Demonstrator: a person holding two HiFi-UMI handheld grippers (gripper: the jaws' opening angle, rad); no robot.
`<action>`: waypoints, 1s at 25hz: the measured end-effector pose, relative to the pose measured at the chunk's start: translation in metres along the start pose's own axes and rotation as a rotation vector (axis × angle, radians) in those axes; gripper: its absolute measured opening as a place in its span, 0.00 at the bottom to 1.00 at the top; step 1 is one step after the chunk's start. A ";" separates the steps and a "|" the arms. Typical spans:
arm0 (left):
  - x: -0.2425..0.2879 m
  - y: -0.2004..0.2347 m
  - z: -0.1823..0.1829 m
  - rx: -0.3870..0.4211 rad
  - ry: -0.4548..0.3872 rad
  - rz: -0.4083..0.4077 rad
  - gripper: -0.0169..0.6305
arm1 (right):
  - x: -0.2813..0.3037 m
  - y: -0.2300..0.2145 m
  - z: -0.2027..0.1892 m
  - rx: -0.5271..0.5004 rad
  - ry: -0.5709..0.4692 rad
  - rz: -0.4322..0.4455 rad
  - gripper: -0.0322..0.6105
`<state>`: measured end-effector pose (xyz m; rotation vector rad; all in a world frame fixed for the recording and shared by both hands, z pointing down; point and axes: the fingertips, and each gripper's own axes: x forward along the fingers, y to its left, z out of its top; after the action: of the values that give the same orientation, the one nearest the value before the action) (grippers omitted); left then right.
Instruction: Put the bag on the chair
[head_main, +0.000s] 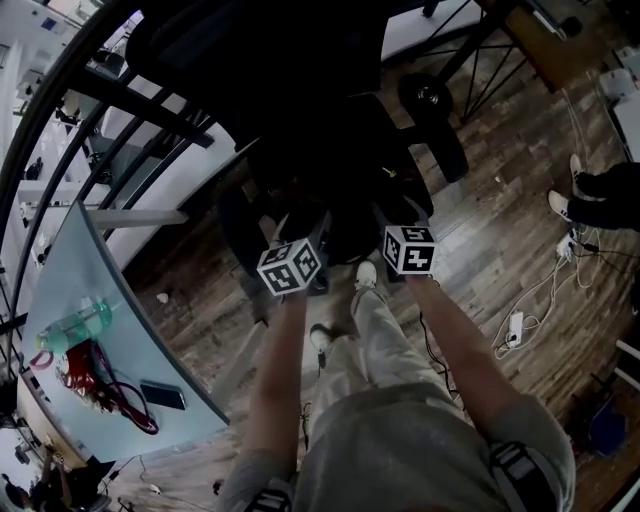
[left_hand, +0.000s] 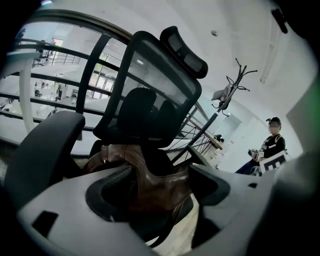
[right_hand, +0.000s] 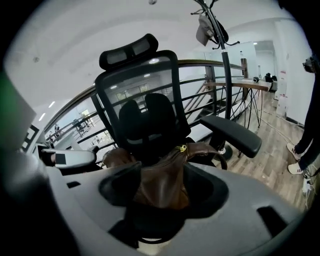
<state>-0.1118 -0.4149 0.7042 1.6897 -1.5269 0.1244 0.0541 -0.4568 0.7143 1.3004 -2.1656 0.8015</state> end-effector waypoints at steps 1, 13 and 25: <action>-0.006 -0.005 0.002 0.007 -0.008 -0.012 0.54 | -0.008 0.006 0.004 0.006 -0.021 0.004 0.41; -0.111 -0.062 0.016 0.088 -0.114 -0.139 0.25 | -0.123 0.070 0.027 0.012 -0.227 0.048 0.11; -0.228 -0.094 0.005 0.192 -0.181 -0.163 0.06 | -0.242 0.134 0.013 -0.022 -0.299 0.108 0.06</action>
<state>-0.0915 -0.2489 0.5224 2.0177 -1.5397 0.0339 0.0357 -0.2678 0.5127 1.3742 -2.4888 0.6552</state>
